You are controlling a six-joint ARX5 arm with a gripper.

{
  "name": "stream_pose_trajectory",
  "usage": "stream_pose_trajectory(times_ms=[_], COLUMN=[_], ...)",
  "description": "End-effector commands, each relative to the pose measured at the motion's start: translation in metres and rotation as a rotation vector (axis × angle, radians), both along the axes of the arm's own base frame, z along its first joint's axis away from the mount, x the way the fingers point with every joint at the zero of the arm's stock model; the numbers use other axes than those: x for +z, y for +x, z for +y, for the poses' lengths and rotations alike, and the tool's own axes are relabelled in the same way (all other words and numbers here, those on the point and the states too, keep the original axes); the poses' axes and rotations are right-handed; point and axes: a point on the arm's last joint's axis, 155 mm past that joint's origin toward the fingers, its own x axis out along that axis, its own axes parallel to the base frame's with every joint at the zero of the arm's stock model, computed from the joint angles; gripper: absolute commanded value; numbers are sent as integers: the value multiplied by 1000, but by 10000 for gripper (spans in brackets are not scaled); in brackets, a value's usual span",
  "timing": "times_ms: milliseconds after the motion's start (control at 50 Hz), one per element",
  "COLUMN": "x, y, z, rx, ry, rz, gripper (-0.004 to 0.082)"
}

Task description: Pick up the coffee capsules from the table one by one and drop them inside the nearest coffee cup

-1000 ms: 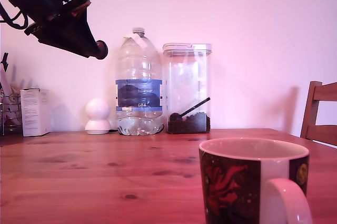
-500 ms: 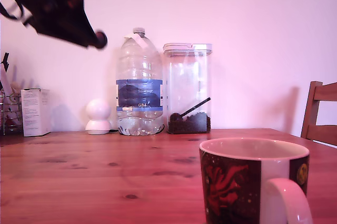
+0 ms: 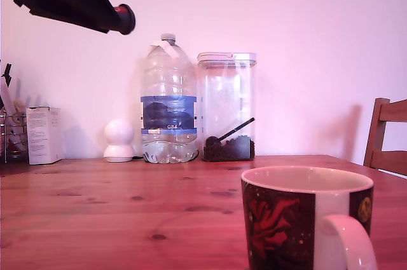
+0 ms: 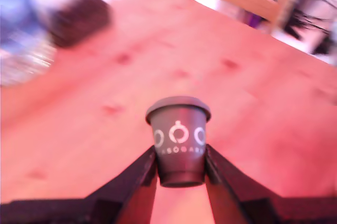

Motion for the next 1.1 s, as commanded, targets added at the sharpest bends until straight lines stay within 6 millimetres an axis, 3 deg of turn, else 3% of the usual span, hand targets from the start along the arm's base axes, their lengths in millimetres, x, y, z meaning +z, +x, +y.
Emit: stream_pose_trajectory(times_ms=[0, 860, 1080], x=[-4, -52, -63], y=[-14, -171, -191], z=[-5, -66, -67], rx=[-23, -437, -478], ry=[-11, 68, 131], rz=[9, 183, 191], gripper=[183, 183, 183])
